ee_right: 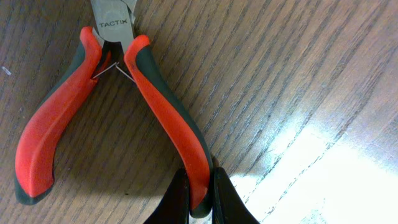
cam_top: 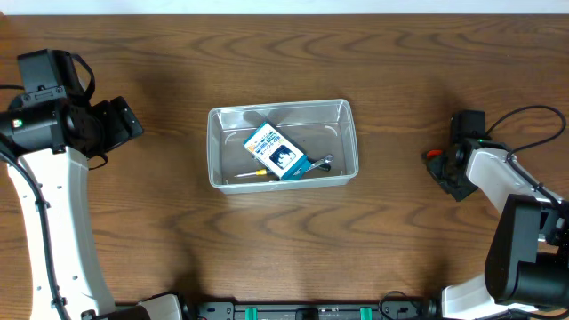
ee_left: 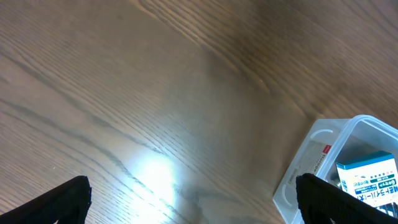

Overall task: Pack container
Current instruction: 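Close the right gripper on the red pliers' handles, then carry the pliers with the right gripper into the container and release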

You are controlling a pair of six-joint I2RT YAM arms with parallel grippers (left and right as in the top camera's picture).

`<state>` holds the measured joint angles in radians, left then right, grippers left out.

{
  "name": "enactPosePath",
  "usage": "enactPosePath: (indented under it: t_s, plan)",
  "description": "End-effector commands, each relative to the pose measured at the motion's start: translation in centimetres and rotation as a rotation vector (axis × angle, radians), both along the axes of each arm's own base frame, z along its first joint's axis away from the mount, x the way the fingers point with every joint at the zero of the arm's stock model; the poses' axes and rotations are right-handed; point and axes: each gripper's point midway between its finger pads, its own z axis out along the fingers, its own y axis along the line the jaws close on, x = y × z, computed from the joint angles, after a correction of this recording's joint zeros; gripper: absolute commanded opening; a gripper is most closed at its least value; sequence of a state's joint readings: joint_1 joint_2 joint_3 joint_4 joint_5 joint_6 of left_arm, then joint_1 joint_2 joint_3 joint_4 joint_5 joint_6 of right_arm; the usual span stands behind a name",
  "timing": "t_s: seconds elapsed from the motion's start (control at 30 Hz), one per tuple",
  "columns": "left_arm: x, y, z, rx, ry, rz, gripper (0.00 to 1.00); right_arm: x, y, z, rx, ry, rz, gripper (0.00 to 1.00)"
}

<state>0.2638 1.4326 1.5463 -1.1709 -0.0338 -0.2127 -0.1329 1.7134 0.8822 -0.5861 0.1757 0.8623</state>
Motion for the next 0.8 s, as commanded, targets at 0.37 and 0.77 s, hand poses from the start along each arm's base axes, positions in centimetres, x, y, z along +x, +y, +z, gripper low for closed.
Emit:
enactPosePath:
  t_s: [0.37,0.77]
  plan:
    - [0.0,0.2,0.1,0.012,0.003,0.003,0.98,-1.3,1.6,-0.6,0.033,0.148,0.233,0.01]
    - [-0.1,0.2,0.0,0.009,0.01,0.003,0.98,8.3,9.9,12.9,-0.071,-0.001,0.811,0.01]
